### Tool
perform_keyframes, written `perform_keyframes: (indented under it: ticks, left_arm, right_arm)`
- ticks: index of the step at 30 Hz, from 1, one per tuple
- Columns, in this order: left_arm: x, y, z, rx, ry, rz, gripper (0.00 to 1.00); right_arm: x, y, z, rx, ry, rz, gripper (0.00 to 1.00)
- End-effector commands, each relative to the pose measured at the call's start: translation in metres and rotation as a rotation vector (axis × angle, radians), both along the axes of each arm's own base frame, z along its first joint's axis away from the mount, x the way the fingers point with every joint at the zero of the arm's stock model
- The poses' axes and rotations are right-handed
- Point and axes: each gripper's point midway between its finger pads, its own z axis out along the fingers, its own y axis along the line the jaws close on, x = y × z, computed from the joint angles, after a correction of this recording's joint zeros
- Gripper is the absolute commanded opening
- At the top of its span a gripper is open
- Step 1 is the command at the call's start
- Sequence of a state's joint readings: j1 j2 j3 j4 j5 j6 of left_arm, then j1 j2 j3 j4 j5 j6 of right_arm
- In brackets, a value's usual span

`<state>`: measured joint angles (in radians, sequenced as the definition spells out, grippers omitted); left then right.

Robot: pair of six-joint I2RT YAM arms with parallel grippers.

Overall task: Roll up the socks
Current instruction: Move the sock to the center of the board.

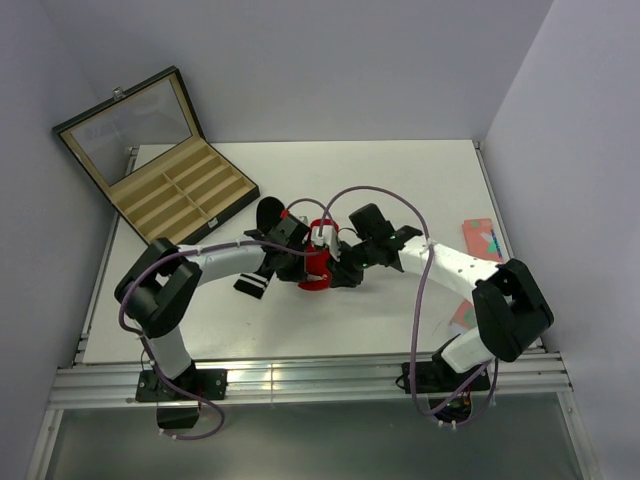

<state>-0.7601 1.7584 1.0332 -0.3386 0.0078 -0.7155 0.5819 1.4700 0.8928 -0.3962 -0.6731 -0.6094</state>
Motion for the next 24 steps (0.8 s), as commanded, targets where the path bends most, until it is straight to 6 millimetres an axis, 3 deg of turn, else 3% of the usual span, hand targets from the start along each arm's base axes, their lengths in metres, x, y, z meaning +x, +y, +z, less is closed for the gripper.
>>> perform_keyframes:
  ticks: [1,4,13,24]
  left_arm:
    - [-0.01,0.011,-0.01,0.05,0.064,-0.043,0.0]
    - [-0.008,0.016,-0.009,0.046,0.067,-0.04,0.0]
    - [-0.006,0.023,-0.007,0.033,0.07,-0.042,0.0]
    - [-0.001,0.023,-0.012,0.038,0.076,-0.057,0.0]
  right_arm:
    - [0.002,0.029,0.038,0.101,-0.079,0.046,0.31]
    - [0.003,0.04,0.04,0.129,-0.122,0.036,0.31]
    - [0.003,0.058,0.008,0.106,-0.14,0.038,0.29]
    - [0.009,0.064,-0.022,0.066,-0.103,-0.017,0.28]
